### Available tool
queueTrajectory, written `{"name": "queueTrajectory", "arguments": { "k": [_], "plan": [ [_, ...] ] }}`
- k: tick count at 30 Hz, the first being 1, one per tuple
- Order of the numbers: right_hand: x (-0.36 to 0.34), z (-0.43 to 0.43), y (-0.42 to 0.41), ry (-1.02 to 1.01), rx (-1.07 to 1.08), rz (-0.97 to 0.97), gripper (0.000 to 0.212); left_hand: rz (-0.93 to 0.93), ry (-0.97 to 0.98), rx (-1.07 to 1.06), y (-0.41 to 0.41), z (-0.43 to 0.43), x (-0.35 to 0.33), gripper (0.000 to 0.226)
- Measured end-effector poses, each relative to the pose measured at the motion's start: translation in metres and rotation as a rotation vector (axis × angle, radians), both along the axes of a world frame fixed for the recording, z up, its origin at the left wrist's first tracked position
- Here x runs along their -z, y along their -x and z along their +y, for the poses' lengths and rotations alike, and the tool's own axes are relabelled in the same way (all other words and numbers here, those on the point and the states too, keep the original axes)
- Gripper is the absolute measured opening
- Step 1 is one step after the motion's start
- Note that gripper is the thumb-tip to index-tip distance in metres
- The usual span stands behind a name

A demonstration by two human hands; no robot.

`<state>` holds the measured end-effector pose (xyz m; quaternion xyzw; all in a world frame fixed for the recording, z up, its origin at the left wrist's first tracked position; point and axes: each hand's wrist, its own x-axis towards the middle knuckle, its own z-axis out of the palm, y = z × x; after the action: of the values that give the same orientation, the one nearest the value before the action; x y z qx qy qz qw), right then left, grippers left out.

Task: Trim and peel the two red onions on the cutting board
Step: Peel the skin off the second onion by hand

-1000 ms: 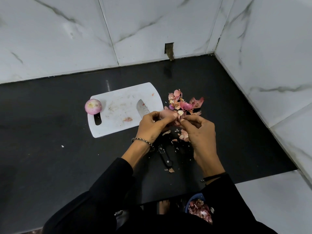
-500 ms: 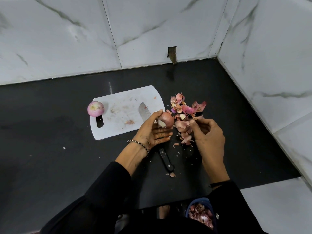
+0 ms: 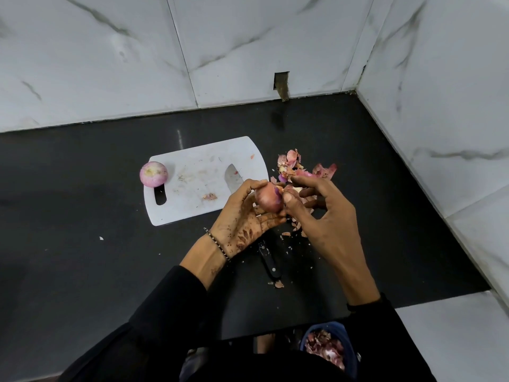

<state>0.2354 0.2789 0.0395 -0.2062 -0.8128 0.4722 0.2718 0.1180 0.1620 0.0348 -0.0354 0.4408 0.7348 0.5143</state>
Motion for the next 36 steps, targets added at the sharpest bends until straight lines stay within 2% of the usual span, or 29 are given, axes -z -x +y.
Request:
{"name": "queueTrajectory", "arguments": {
  "k": [5,9,14,17,19,22,25,28,33,36],
  "plan": [
    [-0.001,0.003,0.000,-0.061,-0.043,-0.030,0.032,0.085,-0.042,0.017,-0.003,0.002,0.000,0.035],
    [-0.002,0.005,-0.003,-0.086,-0.054,-0.027,0.027,0.136,0.018,0.027,-0.004,0.003,-0.002,0.042],
    [-0.002,0.006,-0.003,-0.073,-0.066,-0.063,0.016,0.288,0.156,0.097,-0.006,0.006,-0.007,0.040],
    [0.003,0.004,-0.001,-0.072,-0.027,-0.065,0.014,0.320,0.119,0.087,-0.008,0.007,-0.009,0.044],
    [0.007,0.002,0.000,-0.078,0.004,-0.041,0.014,0.314,0.067,0.082,-0.011,0.007,-0.012,0.032],
    [0.014,-0.002,0.004,-0.180,0.037,-0.013,0.013,0.300,0.104,0.061,-0.012,0.010,-0.014,0.024],
    [0.023,-0.007,0.009,-0.398,0.076,-0.032,0.015,0.230,0.163,0.032,-0.013,0.014,-0.014,0.025],
    [0.026,-0.008,0.010,-0.520,0.112,-0.067,0.023,0.144,0.207,0.032,-0.016,0.019,-0.014,0.031],
    [0.032,-0.004,0.008,-0.629,0.145,-0.082,0.032,0.036,0.284,0.032,-0.017,0.025,-0.014,0.030],
    [0.033,-0.005,0.008,-0.556,0.161,-0.049,0.031,0.000,0.298,0.058,-0.017,0.029,-0.015,0.034]
  ]
}}
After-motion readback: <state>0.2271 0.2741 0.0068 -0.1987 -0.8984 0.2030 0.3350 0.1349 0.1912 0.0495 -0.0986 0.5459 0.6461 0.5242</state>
